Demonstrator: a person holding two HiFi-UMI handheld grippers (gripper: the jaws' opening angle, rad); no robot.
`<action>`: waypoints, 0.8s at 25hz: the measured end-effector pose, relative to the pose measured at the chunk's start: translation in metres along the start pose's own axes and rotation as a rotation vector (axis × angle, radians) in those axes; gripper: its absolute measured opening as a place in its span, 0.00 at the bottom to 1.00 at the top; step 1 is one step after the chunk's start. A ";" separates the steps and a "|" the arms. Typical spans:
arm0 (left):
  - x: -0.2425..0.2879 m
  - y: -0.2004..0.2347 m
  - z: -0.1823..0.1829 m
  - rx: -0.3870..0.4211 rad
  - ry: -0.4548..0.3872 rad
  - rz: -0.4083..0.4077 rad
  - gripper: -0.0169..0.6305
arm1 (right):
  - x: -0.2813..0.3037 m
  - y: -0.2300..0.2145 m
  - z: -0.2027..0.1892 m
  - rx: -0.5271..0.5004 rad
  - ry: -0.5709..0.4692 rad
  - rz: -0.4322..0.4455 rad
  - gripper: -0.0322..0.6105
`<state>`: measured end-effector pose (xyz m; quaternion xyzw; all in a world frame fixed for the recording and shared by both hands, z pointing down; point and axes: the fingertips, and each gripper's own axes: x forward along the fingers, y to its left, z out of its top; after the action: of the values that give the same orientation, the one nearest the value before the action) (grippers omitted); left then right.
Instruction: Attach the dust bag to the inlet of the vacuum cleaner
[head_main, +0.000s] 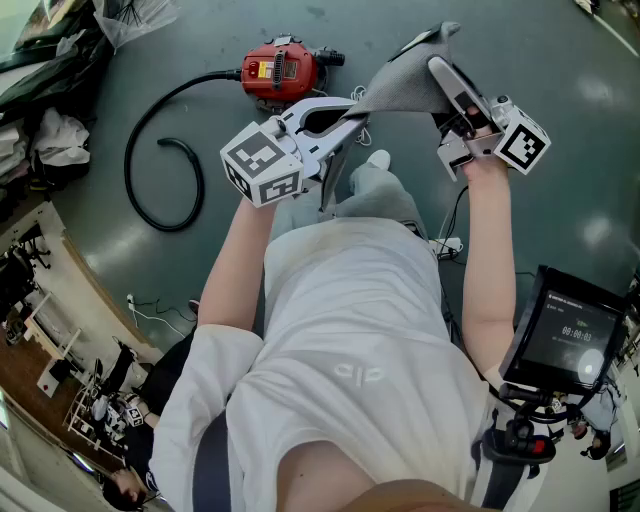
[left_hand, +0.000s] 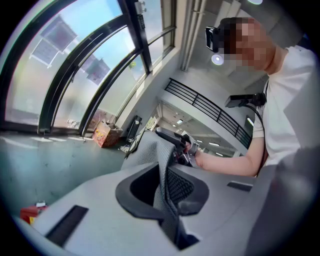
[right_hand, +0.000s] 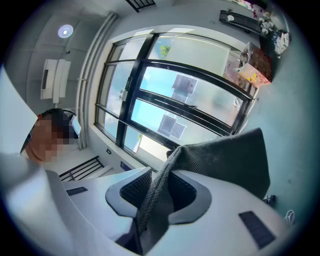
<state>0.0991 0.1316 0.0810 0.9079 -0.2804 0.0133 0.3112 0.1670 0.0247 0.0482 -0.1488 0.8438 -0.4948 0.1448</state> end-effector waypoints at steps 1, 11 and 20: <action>0.003 0.014 -0.010 -0.042 0.001 0.005 0.06 | 0.004 -0.016 -0.006 0.015 0.006 -0.007 0.21; 0.049 0.215 -0.215 -0.307 0.148 0.131 0.06 | 0.038 -0.309 -0.129 0.161 0.050 -0.130 0.21; 0.086 0.328 -0.370 -0.437 0.122 0.224 0.06 | 0.051 -0.498 -0.226 0.253 0.145 -0.148 0.21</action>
<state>0.0576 0.0876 0.5795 0.7799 -0.3561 0.0415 0.5131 0.0860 -0.0484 0.5865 -0.1551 0.7698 -0.6158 0.0642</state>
